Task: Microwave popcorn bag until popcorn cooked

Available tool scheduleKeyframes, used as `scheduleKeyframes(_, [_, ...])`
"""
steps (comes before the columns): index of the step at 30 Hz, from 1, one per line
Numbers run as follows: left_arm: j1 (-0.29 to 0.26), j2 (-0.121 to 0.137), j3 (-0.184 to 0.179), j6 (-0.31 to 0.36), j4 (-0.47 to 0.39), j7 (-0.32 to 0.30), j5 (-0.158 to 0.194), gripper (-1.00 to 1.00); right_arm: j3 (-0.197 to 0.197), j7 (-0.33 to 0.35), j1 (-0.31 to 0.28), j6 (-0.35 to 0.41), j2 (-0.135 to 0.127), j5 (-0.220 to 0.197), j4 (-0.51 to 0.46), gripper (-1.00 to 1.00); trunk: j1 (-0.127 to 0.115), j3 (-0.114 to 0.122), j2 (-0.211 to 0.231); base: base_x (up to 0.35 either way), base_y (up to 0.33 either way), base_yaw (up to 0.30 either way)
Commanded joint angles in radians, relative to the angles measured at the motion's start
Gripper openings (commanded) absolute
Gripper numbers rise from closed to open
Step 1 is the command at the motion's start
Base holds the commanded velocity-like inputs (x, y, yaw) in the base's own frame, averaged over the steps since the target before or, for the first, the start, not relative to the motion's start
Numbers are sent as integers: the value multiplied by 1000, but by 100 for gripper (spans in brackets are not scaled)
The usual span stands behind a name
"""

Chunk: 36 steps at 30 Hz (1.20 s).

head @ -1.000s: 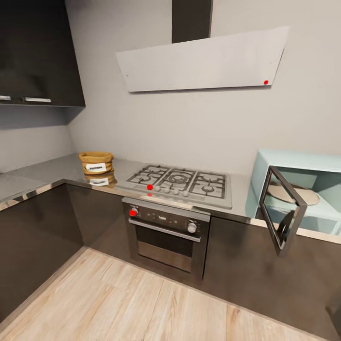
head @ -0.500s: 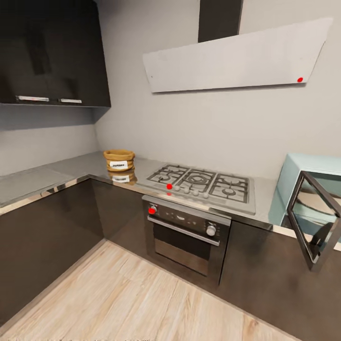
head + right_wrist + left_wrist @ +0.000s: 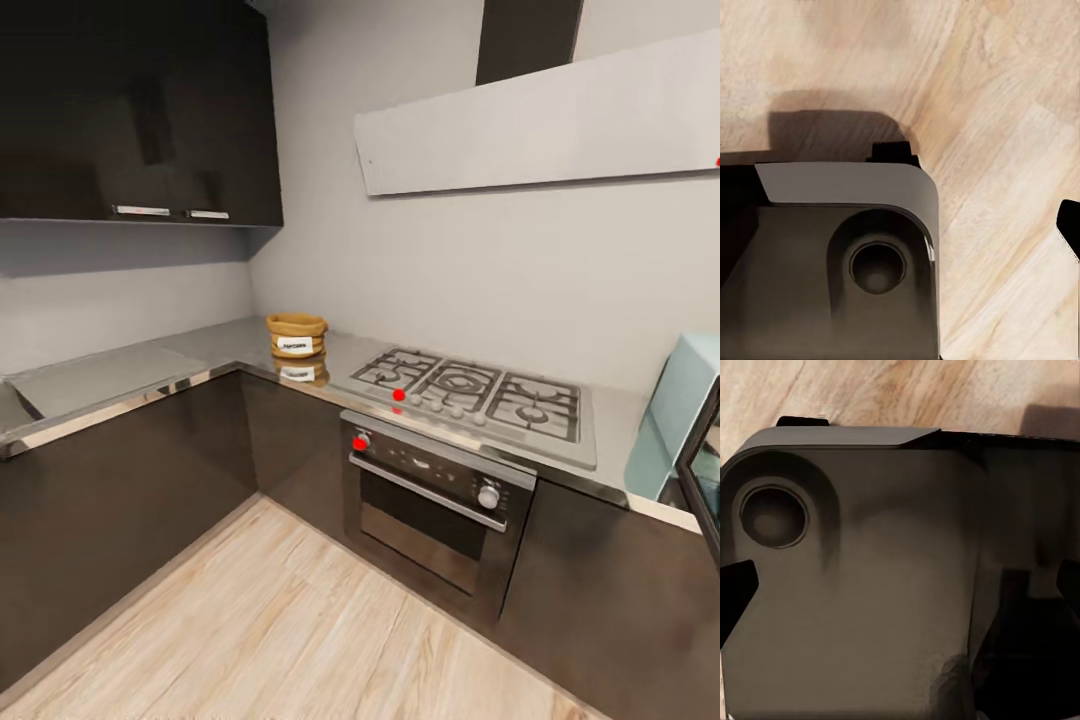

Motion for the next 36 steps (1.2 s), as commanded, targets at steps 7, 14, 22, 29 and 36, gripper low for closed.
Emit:
scheduleKeyframes(7, [0,0,0,-3,1,0,6,100,-8,0,-1,-10,0,8,3,100,0,-1,-1,0,0,262])
scheduleKeyframes(14, [0,-1,0,-3,1,0,6,100,-8,0,-1,-11,-1,8,3,100,0,-1,-1,6,4,171])
scheduleKeyframes(22, [0,0,-1,-3,2,-7,5,100,-6,1,-1,-9,-5,10,3,100,0,-1,-1,243,178,5])
scheduleKeyframes(29, [0,0,0,-3,2,-8,5,100,-5,1,-1,-10,-5,10,3,100,0,-1,-1,294,189,0])
scheduleKeyframes(36, [0,0,-1,-3,2,-8,5,100,-2,1,-1,-10,-2,10,3,100,0,-1,-1,294,189,0])
